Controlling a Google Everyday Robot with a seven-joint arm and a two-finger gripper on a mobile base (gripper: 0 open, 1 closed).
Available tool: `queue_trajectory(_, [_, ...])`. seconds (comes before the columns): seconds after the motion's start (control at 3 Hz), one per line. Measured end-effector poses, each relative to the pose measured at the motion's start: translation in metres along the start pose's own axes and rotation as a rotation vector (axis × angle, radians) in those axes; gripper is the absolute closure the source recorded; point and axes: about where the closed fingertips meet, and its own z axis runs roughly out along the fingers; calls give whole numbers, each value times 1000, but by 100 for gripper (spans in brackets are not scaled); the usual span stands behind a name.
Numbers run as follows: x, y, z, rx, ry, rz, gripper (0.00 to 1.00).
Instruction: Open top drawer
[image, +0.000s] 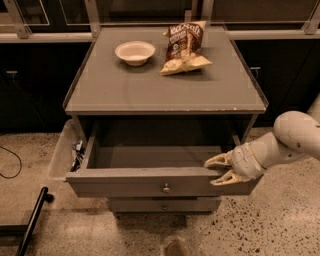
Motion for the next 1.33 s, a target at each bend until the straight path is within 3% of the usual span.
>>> queue_trajectory(0.67, [-11, 29, -6, -12, -40, -4, 100])
queue_trajectory(1.0, [-11, 29, -6, -12, -40, -4, 82])
queue_trajectory(1.33, [-11, 29, -6, -12, -41, -4, 57])
